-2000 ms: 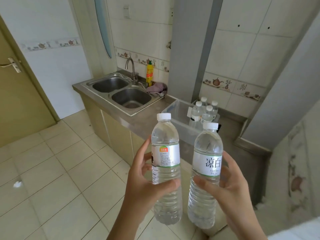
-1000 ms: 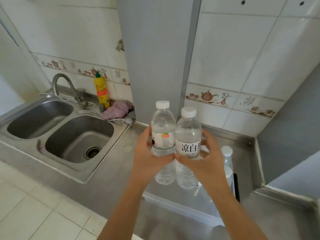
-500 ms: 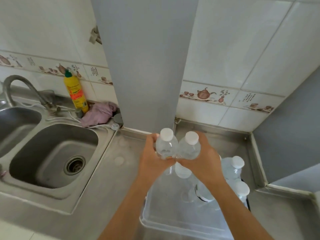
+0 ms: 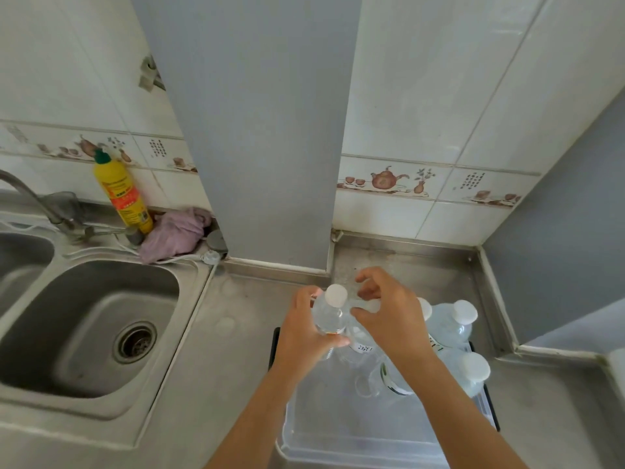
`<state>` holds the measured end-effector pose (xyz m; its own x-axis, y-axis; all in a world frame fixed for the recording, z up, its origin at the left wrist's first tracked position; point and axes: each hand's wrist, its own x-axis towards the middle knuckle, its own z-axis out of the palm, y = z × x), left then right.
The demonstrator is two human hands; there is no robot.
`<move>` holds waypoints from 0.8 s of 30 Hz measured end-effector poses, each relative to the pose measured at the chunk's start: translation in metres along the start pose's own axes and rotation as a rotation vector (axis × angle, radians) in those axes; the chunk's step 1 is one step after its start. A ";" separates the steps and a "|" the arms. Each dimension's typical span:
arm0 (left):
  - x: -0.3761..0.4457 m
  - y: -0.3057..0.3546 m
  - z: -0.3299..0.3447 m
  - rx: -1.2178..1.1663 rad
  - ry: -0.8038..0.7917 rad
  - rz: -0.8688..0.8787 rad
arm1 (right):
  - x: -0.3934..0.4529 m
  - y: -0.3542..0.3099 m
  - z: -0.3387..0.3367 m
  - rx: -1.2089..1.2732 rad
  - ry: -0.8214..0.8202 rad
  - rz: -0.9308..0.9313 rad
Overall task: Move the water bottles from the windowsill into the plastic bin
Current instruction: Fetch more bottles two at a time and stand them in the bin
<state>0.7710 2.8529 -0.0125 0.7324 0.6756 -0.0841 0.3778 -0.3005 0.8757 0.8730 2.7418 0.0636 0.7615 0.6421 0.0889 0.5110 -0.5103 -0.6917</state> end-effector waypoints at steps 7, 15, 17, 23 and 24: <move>-0.006 0.002 -0.005 0.046 0.018 0.109 | -0.006 0.001 -0.001 -0.036 -0.028 -0.022; -0.016 0.020 -0.021 0.137 0.018 0.252 | -0.032 0.003 -0.014 -0.116 0.180 -0.141; -0.020 0.025 -0.024 0.159 0.027 0.304 | -0.042 0.005 -0.017 -0.139 0.226 -0.147; -0.041 0.053 -0.027 0.362 0.092 0.660 | -0.082 0.003 -0.023 -0.228 0.293 -0.098; -0.046 0.057 -0.026 0.402 0.097 0.710 | -0.090 0.002 -0.025 -0.242 0.310 -0.085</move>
<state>0.7443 2.8225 0.0536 0.8283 0.2834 0.4833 0.0302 -0.8839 0.4666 0.8157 2.6689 0.0722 0.7776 0.5035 0.3766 0.6285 -0.6063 -0.4872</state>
